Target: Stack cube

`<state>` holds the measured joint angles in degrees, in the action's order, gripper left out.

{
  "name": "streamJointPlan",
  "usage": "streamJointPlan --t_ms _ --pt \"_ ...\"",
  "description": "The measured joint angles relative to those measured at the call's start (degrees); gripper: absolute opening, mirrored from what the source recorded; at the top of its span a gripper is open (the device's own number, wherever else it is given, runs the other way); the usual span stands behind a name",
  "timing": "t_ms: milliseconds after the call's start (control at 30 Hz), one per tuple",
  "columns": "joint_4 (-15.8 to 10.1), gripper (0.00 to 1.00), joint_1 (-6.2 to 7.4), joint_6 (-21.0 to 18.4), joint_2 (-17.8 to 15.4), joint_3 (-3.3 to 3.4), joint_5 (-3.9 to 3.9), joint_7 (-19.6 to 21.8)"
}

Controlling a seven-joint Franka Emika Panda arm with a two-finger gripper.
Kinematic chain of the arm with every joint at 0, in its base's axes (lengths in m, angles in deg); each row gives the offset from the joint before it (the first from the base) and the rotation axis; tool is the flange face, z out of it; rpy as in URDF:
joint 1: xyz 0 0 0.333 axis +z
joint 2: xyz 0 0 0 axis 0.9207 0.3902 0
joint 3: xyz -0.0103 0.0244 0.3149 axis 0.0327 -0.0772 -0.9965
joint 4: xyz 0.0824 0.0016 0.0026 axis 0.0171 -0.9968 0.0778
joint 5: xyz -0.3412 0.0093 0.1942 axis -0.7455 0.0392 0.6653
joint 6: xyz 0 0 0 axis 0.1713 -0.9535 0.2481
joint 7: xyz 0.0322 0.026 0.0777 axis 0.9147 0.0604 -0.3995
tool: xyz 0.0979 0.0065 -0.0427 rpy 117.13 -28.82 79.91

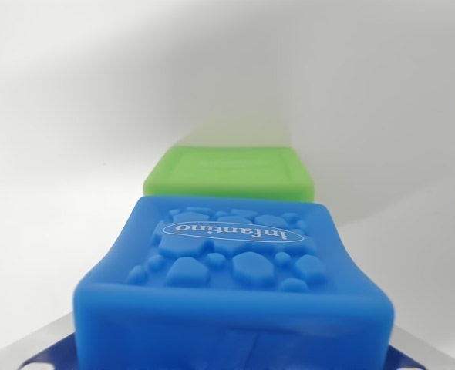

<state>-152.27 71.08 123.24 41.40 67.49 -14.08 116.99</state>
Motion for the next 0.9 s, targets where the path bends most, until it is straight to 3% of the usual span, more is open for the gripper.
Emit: streamJointPlan --t_ms 333,367,900 --pt "0.15 0.0 0.0 0.56 0.75 0.0 0.0 0.01" --pt "0.16 1.0 0.0 0.57 0.75 0.0 0.0 0.01" --pt "0.19 1.0 0.0 0.58 0.75 0.0 0.0 0.02"
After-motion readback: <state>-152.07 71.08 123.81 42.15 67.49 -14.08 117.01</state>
